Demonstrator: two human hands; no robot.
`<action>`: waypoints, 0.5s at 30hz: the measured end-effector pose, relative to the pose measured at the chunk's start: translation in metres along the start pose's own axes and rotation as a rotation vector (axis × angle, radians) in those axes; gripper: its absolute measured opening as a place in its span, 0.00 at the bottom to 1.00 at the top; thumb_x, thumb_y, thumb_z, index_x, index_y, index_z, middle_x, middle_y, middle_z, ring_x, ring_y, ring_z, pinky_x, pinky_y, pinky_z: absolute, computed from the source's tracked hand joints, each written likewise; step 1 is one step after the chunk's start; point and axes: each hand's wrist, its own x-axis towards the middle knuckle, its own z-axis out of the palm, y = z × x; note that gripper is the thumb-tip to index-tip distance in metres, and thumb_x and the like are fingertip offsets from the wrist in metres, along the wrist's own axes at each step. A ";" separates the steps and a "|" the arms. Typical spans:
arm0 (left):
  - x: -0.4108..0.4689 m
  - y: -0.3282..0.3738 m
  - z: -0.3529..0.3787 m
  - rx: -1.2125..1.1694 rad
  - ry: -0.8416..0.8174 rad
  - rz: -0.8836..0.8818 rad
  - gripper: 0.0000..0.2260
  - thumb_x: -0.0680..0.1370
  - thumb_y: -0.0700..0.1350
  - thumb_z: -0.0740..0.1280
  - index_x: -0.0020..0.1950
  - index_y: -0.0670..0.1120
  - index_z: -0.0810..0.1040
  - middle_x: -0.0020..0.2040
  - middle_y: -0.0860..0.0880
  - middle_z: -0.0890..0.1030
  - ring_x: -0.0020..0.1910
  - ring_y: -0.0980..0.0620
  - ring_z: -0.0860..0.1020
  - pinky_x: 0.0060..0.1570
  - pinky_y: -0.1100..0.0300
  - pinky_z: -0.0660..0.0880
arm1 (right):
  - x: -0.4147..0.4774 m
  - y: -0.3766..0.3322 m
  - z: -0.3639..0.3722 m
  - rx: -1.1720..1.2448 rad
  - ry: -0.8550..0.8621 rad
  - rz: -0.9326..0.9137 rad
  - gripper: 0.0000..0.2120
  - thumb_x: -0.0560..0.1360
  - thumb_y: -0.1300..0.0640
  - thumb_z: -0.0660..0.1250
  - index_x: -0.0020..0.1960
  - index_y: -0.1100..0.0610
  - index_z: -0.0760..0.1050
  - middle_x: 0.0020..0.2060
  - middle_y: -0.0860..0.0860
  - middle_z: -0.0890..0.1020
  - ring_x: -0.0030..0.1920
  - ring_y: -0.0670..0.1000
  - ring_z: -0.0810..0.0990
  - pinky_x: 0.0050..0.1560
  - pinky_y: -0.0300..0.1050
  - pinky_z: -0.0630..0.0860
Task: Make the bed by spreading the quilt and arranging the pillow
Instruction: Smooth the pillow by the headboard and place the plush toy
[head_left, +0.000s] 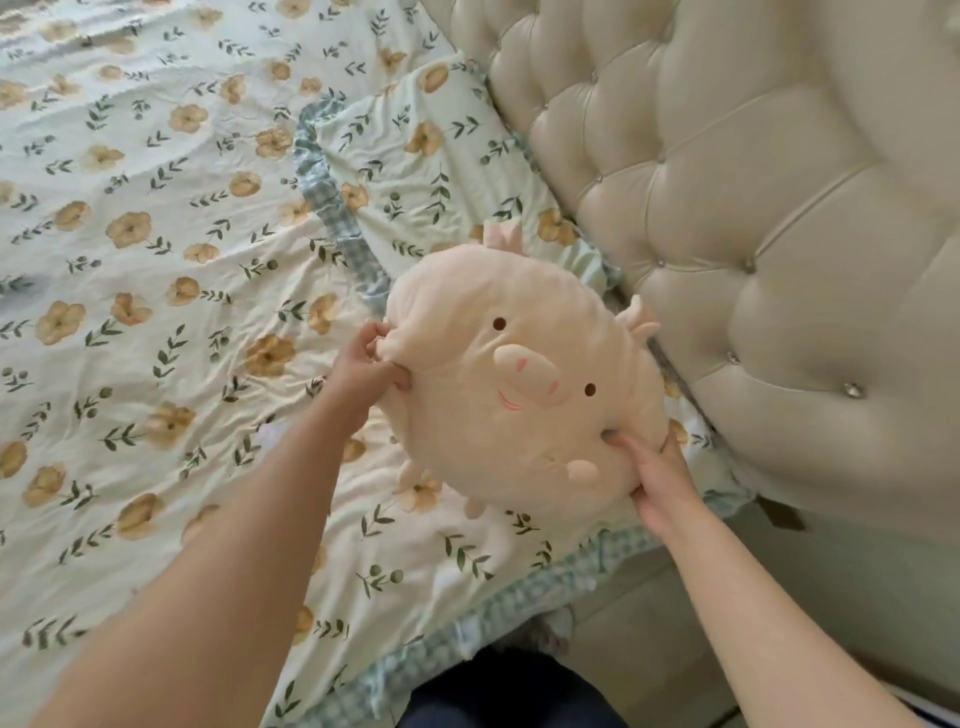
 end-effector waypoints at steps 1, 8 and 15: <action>0.003 0.010 0.021 0.011 -0.032 0.026 0.23 0.54 0.33 0.66 0.46 0.51 0.77 0.49 0.42 0.79 0.49 0.40 0.75 0.51 0.38 0.76 | 0.000 -0.003 -0.018 0.040 0.032 -0.024 0.25 0.70 0.65 0.72 0.64 0.51 0.71 0.58 0.52 0.81 0.56 0.54 0.81 0.46 0.49 0.80; 0.034 0.053 0.122 -0.017 -0.146 0.124 0.24 0.69 0.40 0.69 0.62 0.57 0.74 0.66 0.46 0.73 0.62 0.44 0.74 0.62 0.46 0.73 | 0.011 -0.009 -0.069 0.150 0.207 -0.181 0.27 0.70 0.61 0.75 0.64 0.45 0.69 0.59 0.47 0.79 0.58 0.49 0.79 0.58 0.50 0.76; 0.059 0.028 0.178 0.358 -0.348 0.162 0.30 0.80 0.50 0.63 0.78 0.59 0.52 0.79 0.54 0.45 0.78 0.49 0.49 0.75 0.46 0.53 | 0.044 0.022 -0.057 0.042 0.263 -0.158 0.31 0.72 0.50 0.74 0.71 0.46 0.64 0.62 0.45 0.77 0.60 0.49 0.76 0.65 0.53 0.73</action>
